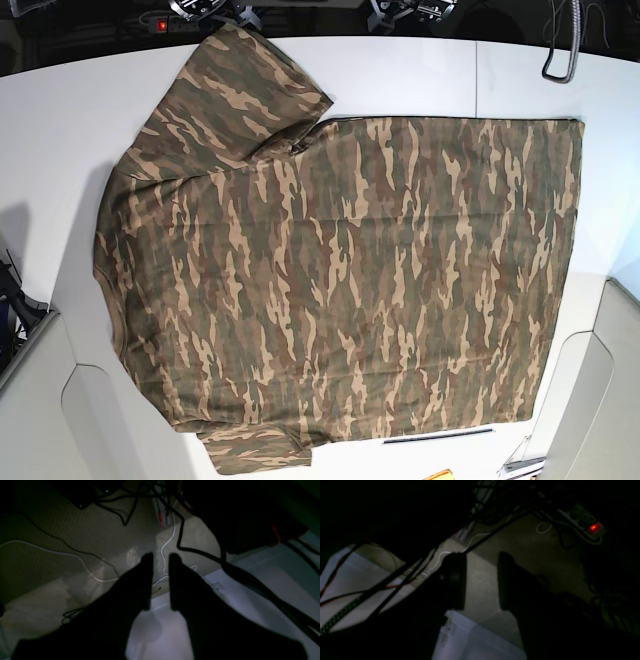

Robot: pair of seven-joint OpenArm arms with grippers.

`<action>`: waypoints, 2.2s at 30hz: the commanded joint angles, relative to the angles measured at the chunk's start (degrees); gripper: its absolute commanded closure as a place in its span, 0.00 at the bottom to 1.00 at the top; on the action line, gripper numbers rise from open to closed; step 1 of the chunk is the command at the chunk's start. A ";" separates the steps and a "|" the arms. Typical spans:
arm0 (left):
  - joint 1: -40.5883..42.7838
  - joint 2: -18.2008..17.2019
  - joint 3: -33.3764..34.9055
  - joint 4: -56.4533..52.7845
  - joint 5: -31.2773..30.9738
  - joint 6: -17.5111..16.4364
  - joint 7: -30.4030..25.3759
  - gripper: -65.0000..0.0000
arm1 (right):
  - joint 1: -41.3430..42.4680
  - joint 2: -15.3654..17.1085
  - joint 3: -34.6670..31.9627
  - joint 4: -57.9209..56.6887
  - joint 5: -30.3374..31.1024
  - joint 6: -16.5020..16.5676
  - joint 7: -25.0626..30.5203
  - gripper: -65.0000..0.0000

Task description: Fold the T-shirt properly

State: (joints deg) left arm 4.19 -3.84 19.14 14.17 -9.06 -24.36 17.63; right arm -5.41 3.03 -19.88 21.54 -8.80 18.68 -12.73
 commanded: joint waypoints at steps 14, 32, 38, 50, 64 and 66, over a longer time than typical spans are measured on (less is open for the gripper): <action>13.94 -5.97 -0.13 14.62 -1.99 -9.53 -2.82 0.79 | -9.11 6.64 -0.02 11.67 -0.63 0.66 -0.15 0.68; 44.78 -10.49 -20.90 60.43 -9.35 -9.84 -0.72 0.79 | -42.34 27.43 0.50 68.54 14.62 1.25 -11.17 0.68; 51.32 -10.47 -31.41 75.54 -18.91 -15.52 7.21 0.79 | -48.65 30.16 6.67 86.79 19.89 1.31 -16.48 0.68; 55.28 -10.47 -49.40 90.33 -35.69 -15.64 13.49 0.77 | -46.73 29.88 23.74 101.04 33.22 3.39 -18.67 0.61; 50.99 -12.41 -57.09 90.49 -47.93 -15.64 13.53 0.41 | -35.26 18.27 28.44 90.14 34.53 0.37 -19.06 0.52; 50.36 -12.81 -57.09 90.49 -47.78 -15.64 13.53 0.41 | -35.23 17.53 28.44 89.11 34.60 0.31 -19.04 0.52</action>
State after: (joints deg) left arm 53.67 -16.19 -37.47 103.90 -56.31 -39.31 31.97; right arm -40.32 20.14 8.21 109.84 25.26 18.63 -32.62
